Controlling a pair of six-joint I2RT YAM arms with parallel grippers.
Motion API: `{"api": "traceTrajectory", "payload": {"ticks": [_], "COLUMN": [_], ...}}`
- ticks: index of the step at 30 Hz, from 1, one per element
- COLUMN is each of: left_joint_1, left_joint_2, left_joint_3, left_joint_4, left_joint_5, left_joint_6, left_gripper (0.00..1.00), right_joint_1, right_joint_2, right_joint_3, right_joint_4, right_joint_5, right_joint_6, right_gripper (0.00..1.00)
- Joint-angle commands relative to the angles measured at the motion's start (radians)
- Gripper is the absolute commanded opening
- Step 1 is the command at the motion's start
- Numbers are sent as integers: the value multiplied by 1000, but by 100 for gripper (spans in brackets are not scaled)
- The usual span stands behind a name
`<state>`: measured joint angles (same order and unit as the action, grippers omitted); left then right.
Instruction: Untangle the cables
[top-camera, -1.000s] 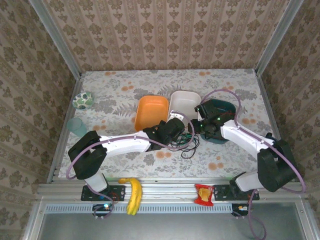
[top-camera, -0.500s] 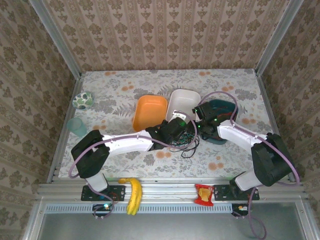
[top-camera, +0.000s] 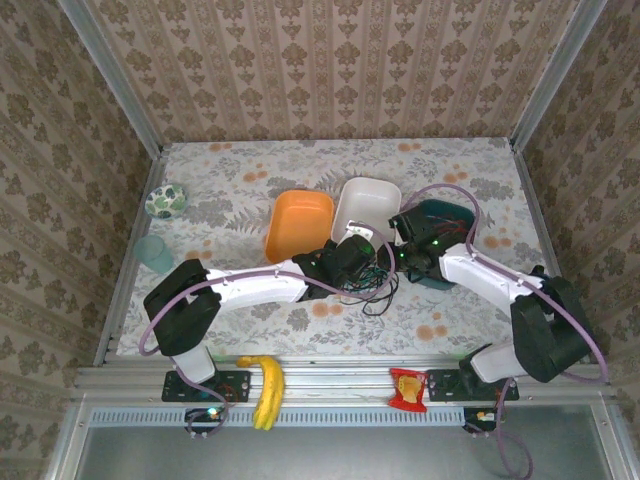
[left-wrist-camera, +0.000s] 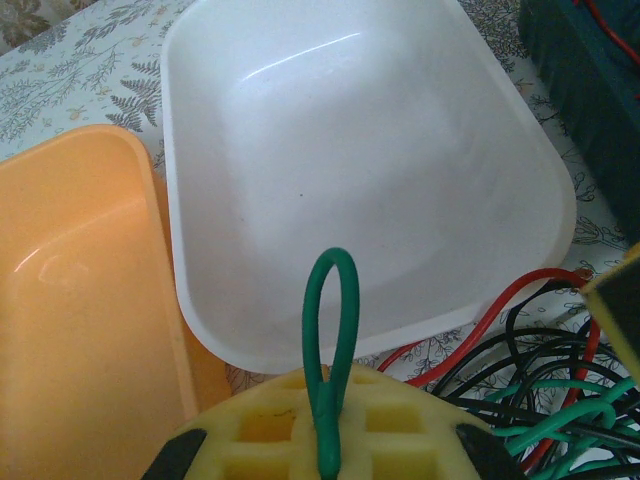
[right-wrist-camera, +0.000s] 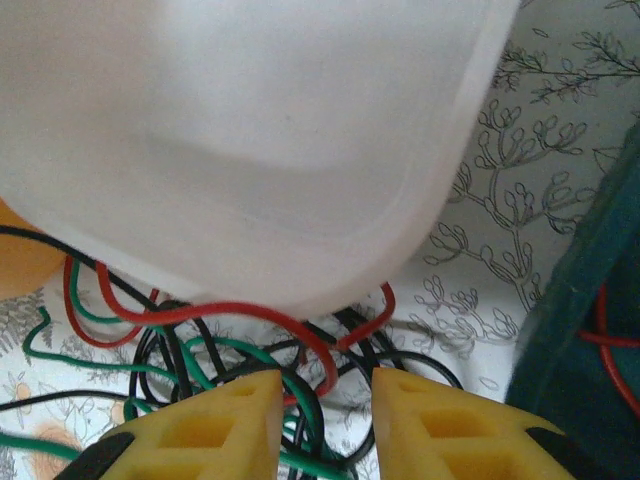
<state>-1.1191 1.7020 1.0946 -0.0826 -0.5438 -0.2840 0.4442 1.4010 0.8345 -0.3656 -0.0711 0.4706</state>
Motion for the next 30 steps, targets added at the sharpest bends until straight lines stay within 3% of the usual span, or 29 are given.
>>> {"api": "traceTrajectory", "payload": {"ticks": [1,26,30], "left_joint_1": [-8,-8,-8], "left_joint_2": [2,7,10], "left_joint_3": [23,21,23], "left_joint_4": [-23,-24,-25], "left_joint_5": [-16,3,14], "left_joint_6": [22,29,31], "left_gripper": [0,0,0], "right_joint_1": [8,26,27], "right_joint_2": [-61,153,168], "right_joint_3": [-12,24,36], "right_joint_4": [-65,81,88], "right_joint_5": [21,12,27], "right_joint_6": [-10,53,53], "right_gripper": [30,24,16]}}
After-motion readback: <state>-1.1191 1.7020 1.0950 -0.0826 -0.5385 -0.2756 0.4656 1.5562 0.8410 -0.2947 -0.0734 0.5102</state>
